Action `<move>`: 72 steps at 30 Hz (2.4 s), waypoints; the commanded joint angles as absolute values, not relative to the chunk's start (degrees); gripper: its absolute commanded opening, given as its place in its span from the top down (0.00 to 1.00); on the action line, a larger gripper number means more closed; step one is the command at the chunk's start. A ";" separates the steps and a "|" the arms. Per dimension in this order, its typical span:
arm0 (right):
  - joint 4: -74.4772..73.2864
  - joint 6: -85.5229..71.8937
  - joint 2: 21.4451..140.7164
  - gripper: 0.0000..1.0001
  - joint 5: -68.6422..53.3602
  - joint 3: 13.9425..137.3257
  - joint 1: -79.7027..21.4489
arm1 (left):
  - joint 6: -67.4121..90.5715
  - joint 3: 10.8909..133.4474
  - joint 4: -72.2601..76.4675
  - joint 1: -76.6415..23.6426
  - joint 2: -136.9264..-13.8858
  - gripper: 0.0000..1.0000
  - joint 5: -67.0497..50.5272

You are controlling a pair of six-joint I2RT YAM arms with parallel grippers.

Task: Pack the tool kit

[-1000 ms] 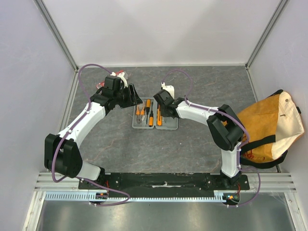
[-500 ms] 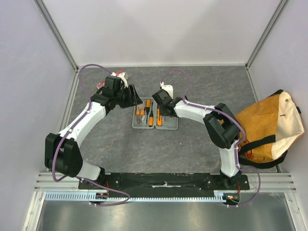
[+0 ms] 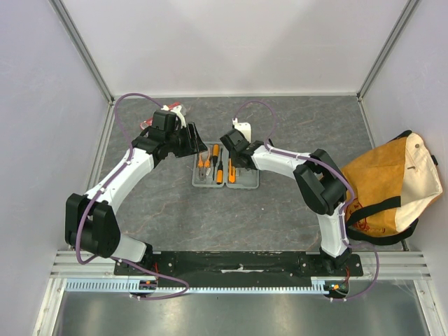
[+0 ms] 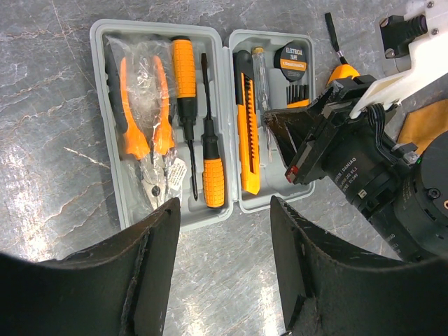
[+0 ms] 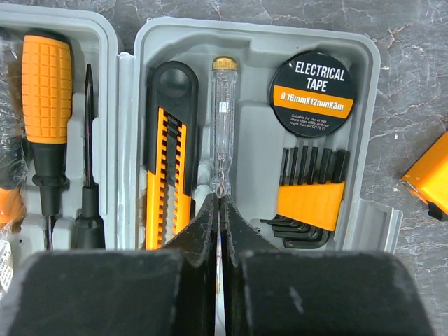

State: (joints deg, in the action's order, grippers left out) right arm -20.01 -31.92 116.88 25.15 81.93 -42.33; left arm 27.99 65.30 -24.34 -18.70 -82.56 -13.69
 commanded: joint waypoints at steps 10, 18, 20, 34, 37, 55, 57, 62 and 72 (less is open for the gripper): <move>-19.51 -36.91 121.46 1.00 19.16 73.83 -42.45 | 26.10 66.97 -24.35 -18.54 -82.70 0.40 -15.03; -18.63 -38.06 120.94 1.00 19.16 73.56 -41.75 | 26.19 66.88 -24.17 -18.46 -82.79 0.40 -15.29; -19.42 -37.45 119.89 1.00 20.12 76.01 -41.49 | 26.10 66.88 -24.17 -18.54 -82.79 0.40 -15.21; -20.74 -25.41 104.08 0.48 23.12 85.53 -34.99 | 26.72 67.32 -25.31 -18.54 -79.11 0.36 -13.27; -19.95 -21.55 99.68 0.37 20.23 81.40 -31.04 | 26.72 67.06 -25.93 -18.54 -77.88 0.35 -12.75; -29.61 -1.06 106.43 0.02 2.64 79.54 -17.49 | 26.81 66.71 -30.41 -18.46 -75.32 0.35 -15.38; -30.23 -0.53 107.75 0.02 1.76 79.89 -17.05 | 26.81 66.71 -30.59 -18.54 -75.32 0.36 -15.55; -30.50 -2.54 110.83 0.02 0.70 81.38 -16.96 | 26.81 66.71 -30.94 -18.46 -75.50 0.36 -15.56; -30.05 1.56 112.41 0.02 -4.04 80.68 -16.96 | 26.63 66.97 -30.85 -18.46 -76.11 0.36 -15.73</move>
